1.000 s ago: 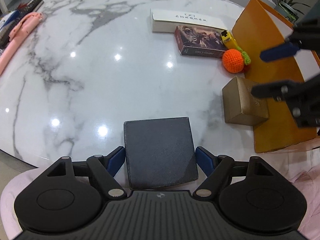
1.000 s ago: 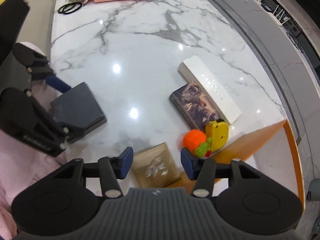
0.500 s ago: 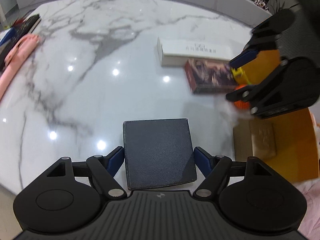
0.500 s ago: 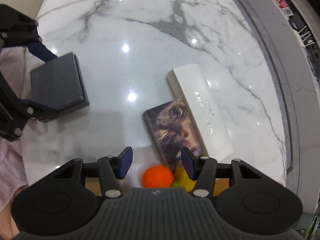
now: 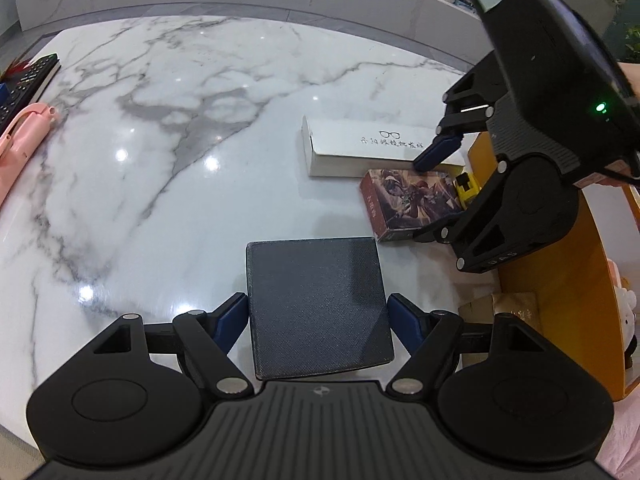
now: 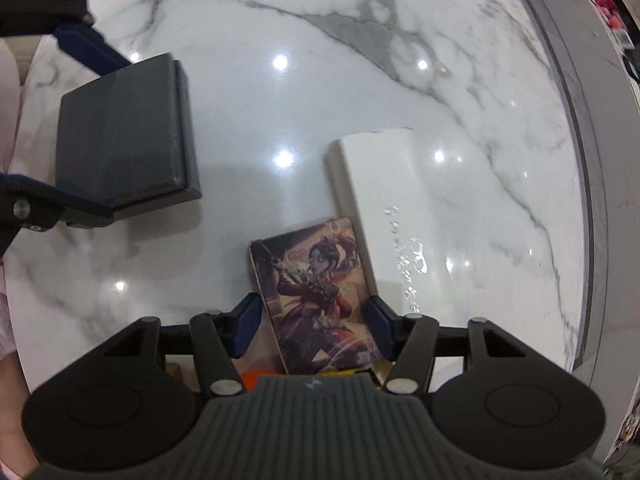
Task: Organize objects
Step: 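Grasp the illustrated card box upright with the right gripper, then carry the gray box and the card box into the orange box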
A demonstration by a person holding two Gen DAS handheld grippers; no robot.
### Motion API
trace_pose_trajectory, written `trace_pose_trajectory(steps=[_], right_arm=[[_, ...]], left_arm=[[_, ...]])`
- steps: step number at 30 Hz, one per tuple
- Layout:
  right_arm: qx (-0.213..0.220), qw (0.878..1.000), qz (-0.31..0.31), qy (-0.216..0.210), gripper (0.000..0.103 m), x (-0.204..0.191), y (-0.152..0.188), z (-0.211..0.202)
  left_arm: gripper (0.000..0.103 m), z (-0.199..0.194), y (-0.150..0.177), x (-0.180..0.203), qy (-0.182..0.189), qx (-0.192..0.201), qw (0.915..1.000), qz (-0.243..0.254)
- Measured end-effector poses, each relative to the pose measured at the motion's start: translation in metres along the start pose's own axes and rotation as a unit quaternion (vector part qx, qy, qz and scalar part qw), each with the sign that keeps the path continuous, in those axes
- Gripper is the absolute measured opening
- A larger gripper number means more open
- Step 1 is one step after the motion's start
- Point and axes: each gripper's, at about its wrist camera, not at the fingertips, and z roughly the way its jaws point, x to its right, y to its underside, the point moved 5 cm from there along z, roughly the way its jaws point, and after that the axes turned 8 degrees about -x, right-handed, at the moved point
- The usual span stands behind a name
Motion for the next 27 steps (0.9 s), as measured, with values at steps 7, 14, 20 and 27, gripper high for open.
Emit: trace_pose_trajectory(steps=[7,14,20,27], right_arm=[[-0.020,0.999,-0.041,-0.001,0.065,0.000,-0.009,0.011],[0.000,1.000,-0.029,-0.012,0.062,0.001,-0.011,0.005],[0.050,0.998,0.025,-0.035,0.062,-0.004,-0.006,-0.017],[0.111,0.993,0.039,-0.010,0.061,-0.024,0.002,-0.078]], left_arm=[[0.088,0.000,-0.005,-0.003,0.003,0.003,1.0000,0.005],[0.088,-0.003,-0.005,-0.004,0.003,0.001,0.9999,0.012],[0.087,-0.015,0.006,-0.013,-0.002,0.006,1.0000,0.001],[0.087,-0.064,0.000,0.007,-0.016,0.055,0.9973,0.045]])
